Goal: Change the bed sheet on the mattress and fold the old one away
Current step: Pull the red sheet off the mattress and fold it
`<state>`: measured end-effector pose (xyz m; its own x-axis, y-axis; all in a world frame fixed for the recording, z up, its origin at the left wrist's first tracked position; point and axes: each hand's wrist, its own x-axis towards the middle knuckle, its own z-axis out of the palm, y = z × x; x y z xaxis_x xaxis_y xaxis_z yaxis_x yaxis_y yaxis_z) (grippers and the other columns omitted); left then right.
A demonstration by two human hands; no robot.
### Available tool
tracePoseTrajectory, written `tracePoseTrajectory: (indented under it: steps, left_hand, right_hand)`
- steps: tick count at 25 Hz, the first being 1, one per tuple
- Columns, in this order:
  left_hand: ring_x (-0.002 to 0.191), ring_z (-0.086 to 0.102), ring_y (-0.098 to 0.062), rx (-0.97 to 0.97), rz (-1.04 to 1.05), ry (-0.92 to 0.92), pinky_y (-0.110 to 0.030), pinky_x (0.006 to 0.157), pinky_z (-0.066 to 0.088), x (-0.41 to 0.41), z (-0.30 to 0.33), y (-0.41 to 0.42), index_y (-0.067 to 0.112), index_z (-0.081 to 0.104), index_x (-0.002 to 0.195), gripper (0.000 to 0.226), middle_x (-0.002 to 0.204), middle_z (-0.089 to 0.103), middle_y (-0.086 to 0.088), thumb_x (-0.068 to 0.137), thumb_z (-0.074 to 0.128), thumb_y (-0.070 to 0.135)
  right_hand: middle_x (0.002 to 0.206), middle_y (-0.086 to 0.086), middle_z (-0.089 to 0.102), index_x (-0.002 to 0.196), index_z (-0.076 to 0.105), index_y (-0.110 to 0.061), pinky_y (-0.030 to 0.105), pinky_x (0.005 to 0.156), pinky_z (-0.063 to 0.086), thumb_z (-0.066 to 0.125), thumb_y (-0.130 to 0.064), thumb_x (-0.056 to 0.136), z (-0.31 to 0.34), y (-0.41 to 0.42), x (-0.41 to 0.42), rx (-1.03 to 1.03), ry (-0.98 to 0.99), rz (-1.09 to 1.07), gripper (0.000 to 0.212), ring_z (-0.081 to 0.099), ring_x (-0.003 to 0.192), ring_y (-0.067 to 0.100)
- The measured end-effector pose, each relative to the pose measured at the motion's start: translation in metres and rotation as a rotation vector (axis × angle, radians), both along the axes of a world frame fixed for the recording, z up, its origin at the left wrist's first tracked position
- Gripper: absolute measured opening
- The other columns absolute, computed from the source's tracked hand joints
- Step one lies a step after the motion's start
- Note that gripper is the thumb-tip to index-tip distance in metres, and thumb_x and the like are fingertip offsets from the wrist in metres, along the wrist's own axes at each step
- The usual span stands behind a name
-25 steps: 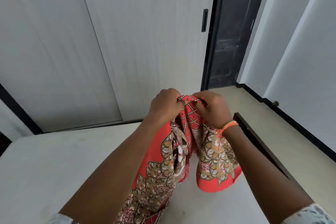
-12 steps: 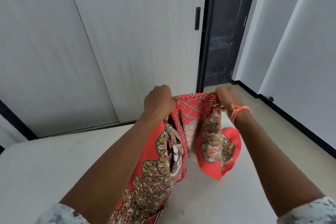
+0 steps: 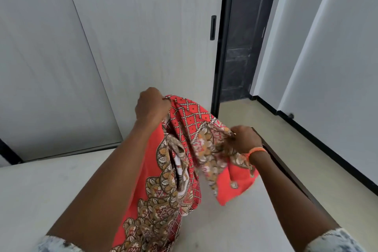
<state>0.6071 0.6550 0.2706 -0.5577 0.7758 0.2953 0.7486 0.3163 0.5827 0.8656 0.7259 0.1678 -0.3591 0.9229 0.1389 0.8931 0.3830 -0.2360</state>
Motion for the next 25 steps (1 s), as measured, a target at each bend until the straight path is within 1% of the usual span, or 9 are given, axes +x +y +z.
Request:
tracePoseTrajectory:
  steps: [5,8,11,13,15,18,20,22,25]
  left_hand:
    - [0.051,0.053,-0.022,0.038,-0.012,-0.077,-0.030,0.050,0.038,-0.023,-0.007,0.004,0.005,0.056,0.062,0.013,0.056,0.051,-0.008,0.073,0.061,0.010]
    - [0.046,0.044,-0.020,0.045,0.031,-0.221,-0.025,0.048,0.032,-0.041,-0.017,0.021,0.012,0.044,0.056,0.029,0.050,0.042,-0.003,0.076,0.065,0.011]
    - [0.061,0.064,-0.024,-0.019,0.089,-0.478,-0.032,0.056,0.052,-0.058,-0.043,0.033,0.003,0.059,0.071,0.020,0.070,0.065,-0.009,0.077,0.074,0.015]
    - [0.078,0.071,-0.027,-0.082,0.125,-0.658,-0.039,0.070,0.059,-0.064,-0.080,0.025,-0.003,0.064,0.088,0.032,0.088,0.071,-0.016,0.077,0.080,0.023]
    - [0.080,0.072,-0.028,-0.134,0.136,-0.736,-0.047,0.074,0.061,-0.061,-0.113,-0.001,-0.005,0.068,0.096,0.050,0.089,0.073,-0.017,0.077,0.081,0.040]
    - [0.056,0.064,-0.023,-0.163,0.185,-0.862,-0.032,0.052,0.053,-0.037,-0.132,-0.067,-0.001,0.064,0.076,0.057,0.066,0.065,-0.012,0.080,0.075,0.055]
    - [0.043,0.050,-0.018,-0.191,0.214,-1.023,-0.023,0.042,0.041,-0.020,-0.143,-0.117,0.002,0.061,0.074,0.051,0.056,0.052,-0.006,0.087,0.070,0.050]
    - [0.046,0.047,-0.018,-0.200,0.181,-1.263,-0.026,0.049,0.040,-0.006,-0.149,-0.160,0.000,0.067,0.078,0.035,0.059,0.051,-0.008,0.090,0.070,0.032]
    - [0.055,0.049,-0.021,-0.140,0.188,-1.586,-0.035,0.062,0.042,0.009,-0.171,-0.198,0.001,0.056,0.070,0.014,0.071,0.051,-0.011,0.084,0.058,0.000]
  right_hand:
    - [0.086,0.006,0.067,0.083,0.069,-0.021,0.034,0.071,0.050,0.063,-0.032,0.083,-0.049,0.005,0.027,-0.285,0.197,-0.333,0.012,0.065,0.088,0.030]
    - [0.072,0.009,0.066,0.076,0.068,-0.012,0.038,0.067,0.054,0.056,-0.007,0.089,-0.070,0.008,0.033,-0.425,0.524,-0.390,0.019,0.066,0.070,0.026]
    - [0.068,0.010,0.063,0.087,0.065,-0.004,0.034,0.059,0.053,0.054,-0.007,0.095,-0.072,-0.006,0.024,-0.731,0.830,-0.406,0.014,0.060,0.056,0.021]
    - [0.061,0.007,0.057,0.077,0.059,-0.006,0.027,0.051,0.050,0.053,-0.010,0.095,-0.070,-0.022,0.008,-0.891,0.742,-0.385,0.020,0.054,0.050,0.018]
    - [0.056,0.003,0.058,0.073,0.056,-0.008,0.021,0.043,0.046,0.052,-0.011,0.095,-0.070,-0.040,-0.007,-0.953,0.522,-0.289,0.022,0.055,0.043,0.014]
    - [0.052,0.002,0.059,0.066,0.056,-0.010,0.021,0.040,0.047,0.058,-0.015,0.094,-0.073,-0.071,-0.024,-0.942,0.319,-0.028,0.028,0.056,0.041,0.014]
    - [0.051,0.001,0.055,0.062,0.054,-0.010,0.024,0.043,0.043,0.059,-0.020,0.095,-0.073,-0.092,-0.037,-0.962,0.365,0.094,0.035,0.050,0.042,0.014]
    - [0.056,0.004,0.051,0.061,0.053,-0.009,0.028,0.053,0.038,0.061,-0.029,0.094,-0.078,-0.110,-0.049,-0.800,0.463,0.169,0.040,0.045,0.050,0.016]
    - [0.061,0.009,0.056,0.068,0.065,-0.001,0.027,0.054,0.042,0.068,-0.029,0.089,-0.077,-0.138,-0.068,-0.774,0.870,0.090,0.035,0.051,0.053,0.016]
